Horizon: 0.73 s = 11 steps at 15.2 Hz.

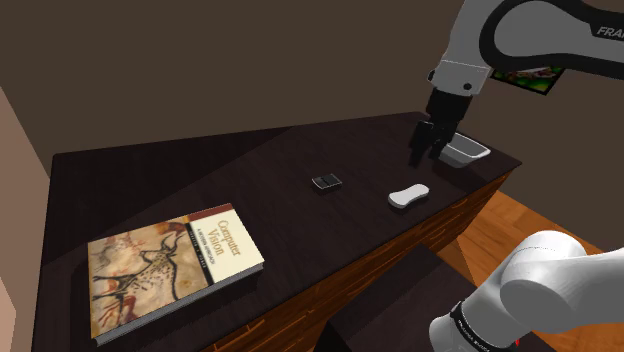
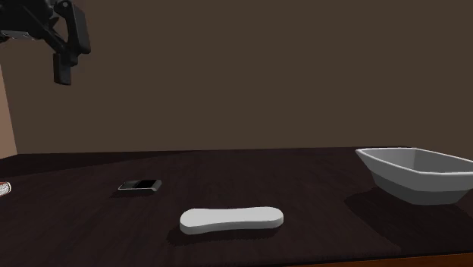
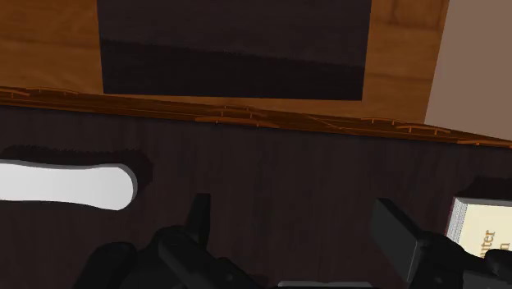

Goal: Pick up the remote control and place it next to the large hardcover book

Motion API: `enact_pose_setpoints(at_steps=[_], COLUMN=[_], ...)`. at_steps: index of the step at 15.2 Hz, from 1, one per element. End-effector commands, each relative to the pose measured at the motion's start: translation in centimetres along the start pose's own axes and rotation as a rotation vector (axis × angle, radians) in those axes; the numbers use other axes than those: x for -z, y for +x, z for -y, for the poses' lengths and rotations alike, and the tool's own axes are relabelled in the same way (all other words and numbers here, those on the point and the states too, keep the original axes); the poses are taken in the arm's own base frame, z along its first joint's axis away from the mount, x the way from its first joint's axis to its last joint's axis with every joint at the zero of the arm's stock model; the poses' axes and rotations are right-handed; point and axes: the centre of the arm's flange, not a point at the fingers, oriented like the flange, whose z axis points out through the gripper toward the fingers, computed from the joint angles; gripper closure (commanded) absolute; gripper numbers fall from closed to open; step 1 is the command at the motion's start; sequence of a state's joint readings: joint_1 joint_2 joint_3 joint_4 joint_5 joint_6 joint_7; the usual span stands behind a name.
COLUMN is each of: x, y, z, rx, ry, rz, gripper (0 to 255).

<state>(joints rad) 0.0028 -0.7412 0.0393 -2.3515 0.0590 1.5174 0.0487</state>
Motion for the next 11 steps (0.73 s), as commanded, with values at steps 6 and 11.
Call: enact_pose_setpoints(at_steps=[6,11], x=[-3.7,-7.3], y=[-1.7,-2.1], z=[-5.1,-10.5], rx=[0.242,0.485], ry=[-0.011,-0.023], rz=[-0.008,-0.016], gripper=[0,0])
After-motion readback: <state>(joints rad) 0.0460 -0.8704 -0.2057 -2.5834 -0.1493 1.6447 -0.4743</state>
